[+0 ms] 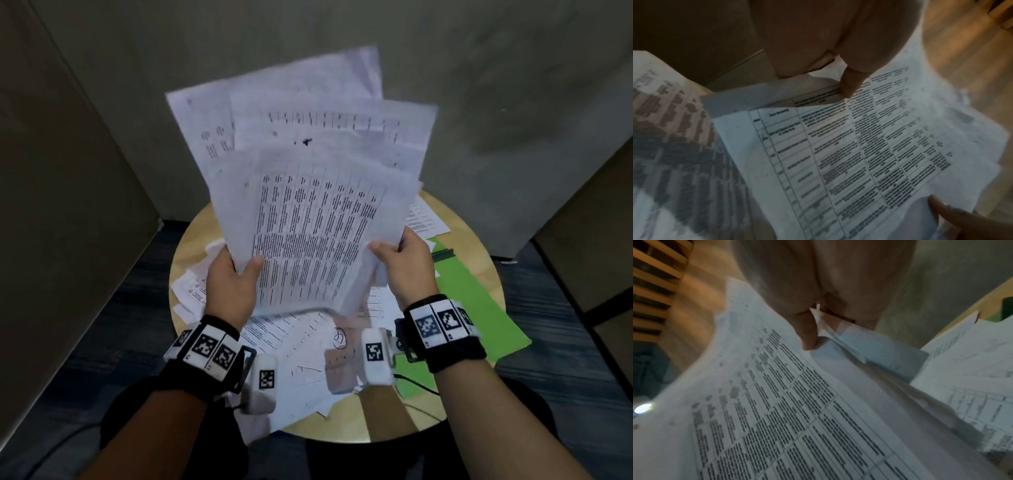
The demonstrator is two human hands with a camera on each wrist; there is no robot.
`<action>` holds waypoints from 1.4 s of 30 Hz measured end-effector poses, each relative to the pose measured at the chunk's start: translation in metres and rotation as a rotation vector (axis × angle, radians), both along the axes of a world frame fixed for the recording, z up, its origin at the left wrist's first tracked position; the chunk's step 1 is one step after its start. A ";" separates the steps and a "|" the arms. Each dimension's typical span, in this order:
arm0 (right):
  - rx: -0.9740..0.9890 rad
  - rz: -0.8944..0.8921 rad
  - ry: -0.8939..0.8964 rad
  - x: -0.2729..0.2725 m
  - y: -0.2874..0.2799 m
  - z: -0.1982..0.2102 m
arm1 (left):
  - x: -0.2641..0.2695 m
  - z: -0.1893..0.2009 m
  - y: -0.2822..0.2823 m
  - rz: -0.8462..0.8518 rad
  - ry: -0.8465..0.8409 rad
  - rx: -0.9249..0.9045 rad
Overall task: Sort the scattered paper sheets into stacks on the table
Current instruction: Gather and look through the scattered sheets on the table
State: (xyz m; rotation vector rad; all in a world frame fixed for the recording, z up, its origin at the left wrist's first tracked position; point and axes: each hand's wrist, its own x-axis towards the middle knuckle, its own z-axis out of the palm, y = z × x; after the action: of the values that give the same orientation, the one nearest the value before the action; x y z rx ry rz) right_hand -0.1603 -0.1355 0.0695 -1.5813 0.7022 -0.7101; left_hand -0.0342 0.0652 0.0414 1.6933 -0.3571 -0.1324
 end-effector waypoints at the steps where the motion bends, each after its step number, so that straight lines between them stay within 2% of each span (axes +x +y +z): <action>1: -0.008 -0.001 -0.034 0.000 0.000 0.002 | 0.000 0.004 -0.002 0.005 -0.024 -0.030; 4: 0.025 0.030 -0.099 -0.003 0.002 -0.001 | -0.003 0.003 -0.005 -0.021 -0.006 -0.089; 9: 0.089 0.044 -0.011 -0.007 0.012 -0.032 | -0.008 -0.022 -0.002 -0.073 0.140 -0.095; 13: 0.001 0.034 0.090 0.000 0.019 -0.041 | -0.009 -0.023 -0.007 -0.070 0.070 -0.047; 18: -0.093 0.122 0.072 0.018 0.017 -0.021 | 0.010 -0.005 0.004 0.111 -0.108 -0.056; 21: -0.026 0.186 0.121 0.031 0.009 -0.023 | 0.033 -0.007 0.027 0.215 -0.091 -0.052; 23: -0.073 0.210 0.283 0.044 0.003 -0.033 | 0.041 -0.008 0.043 0.272 -0.079 -0.045; 26: -0.333 0.327 0.640 0.064 0.006 -0.056 | 0.045 -0.015 0.063 0.322 -0.070 0.001; 31: -0.662 0.396 0.982 0.096 0.036 -0.084 | 0.052 -0.032 0.089 0.352 -0.005 0.053; 34: -0.723 0.360 1.149 0.108 0.039 -0.099 | 0.055 -0.037 0.096 0.368 0.026 0.060; 36: -0.705 0.374 1.160 0.110 0.037 -0.103 | 0.056 -0.039 0.098 0.367 0.039 0.062; 42: -0.507 0.348 0.854 0.089 0.019 -0.091 | 0.055 -0.043 0.094 0.317 0.099 0.061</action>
State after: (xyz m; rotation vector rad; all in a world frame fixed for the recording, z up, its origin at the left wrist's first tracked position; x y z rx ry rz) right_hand -0.0713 -0.1169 -0.0217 -2.4359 0.8497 0.1032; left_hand 0.0211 0.1593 -0.0019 1.7746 -0.0082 0.0068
